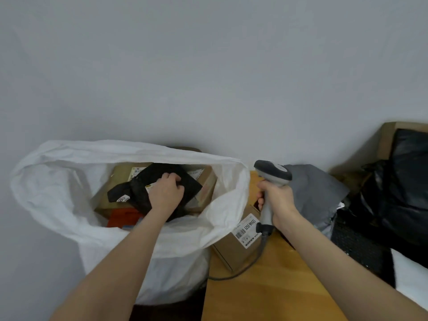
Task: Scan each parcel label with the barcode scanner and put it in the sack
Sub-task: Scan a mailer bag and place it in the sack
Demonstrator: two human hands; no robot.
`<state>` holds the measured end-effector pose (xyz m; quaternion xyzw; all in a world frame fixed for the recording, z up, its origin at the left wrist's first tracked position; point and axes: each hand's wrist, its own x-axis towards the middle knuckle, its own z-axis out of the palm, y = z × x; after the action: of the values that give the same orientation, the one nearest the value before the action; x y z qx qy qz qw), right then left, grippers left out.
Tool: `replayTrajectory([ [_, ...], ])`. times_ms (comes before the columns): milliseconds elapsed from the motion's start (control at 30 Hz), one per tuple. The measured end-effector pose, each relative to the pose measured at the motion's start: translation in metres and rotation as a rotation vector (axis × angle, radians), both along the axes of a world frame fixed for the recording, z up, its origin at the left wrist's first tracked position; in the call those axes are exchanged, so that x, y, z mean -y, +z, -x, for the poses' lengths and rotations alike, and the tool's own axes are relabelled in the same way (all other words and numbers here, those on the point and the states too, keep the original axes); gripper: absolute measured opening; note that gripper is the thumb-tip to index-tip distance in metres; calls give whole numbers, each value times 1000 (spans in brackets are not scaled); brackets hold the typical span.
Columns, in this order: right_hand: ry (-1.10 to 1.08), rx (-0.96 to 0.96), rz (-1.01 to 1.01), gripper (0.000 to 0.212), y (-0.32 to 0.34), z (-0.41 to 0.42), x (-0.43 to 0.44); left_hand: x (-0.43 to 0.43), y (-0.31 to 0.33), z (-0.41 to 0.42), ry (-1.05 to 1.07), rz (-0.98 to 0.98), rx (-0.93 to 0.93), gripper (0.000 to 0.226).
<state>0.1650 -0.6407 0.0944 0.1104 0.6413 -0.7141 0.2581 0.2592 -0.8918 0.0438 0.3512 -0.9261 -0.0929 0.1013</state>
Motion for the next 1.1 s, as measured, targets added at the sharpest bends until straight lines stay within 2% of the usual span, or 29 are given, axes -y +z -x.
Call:
replayTrajectory([
  [100,8,40,14,18,-9,3,-40,-49,20,-4,34,58,-176,16],
  [233,-12,50,6,15,-19,13,-110,-142,39,19,-62,111,-283,17],
  [333,-60,65,-18,15,-25,25,-163,-220,42,58,-262,15,-317,11],
  [433,-105,53,-54,20,-25,39,-208,-281,30,101,-435,-167,-212,18],
  [567,-241,43,-35,18,-18,68,-263,-341,14,166,-575,-368,14,43],
  [733,-474,67,28,18,-11,101,-333,-416,7,250,-629,-569,39,111],
  [800,-541,76,55,17,-12,111,-356,-441,7,286,-679,-446,101,127],
  [867,-581,81,70,17,-15,122,-373,-462,6,315,-730,-228,188,132],
  [1033,-620,98,91,18,-28,137,-397,-506,-17,340,-875,214,327,131],
  [1100,-622,102,98,18,-32,139,-403,-519,-31,338,-894,312,338,117],
])
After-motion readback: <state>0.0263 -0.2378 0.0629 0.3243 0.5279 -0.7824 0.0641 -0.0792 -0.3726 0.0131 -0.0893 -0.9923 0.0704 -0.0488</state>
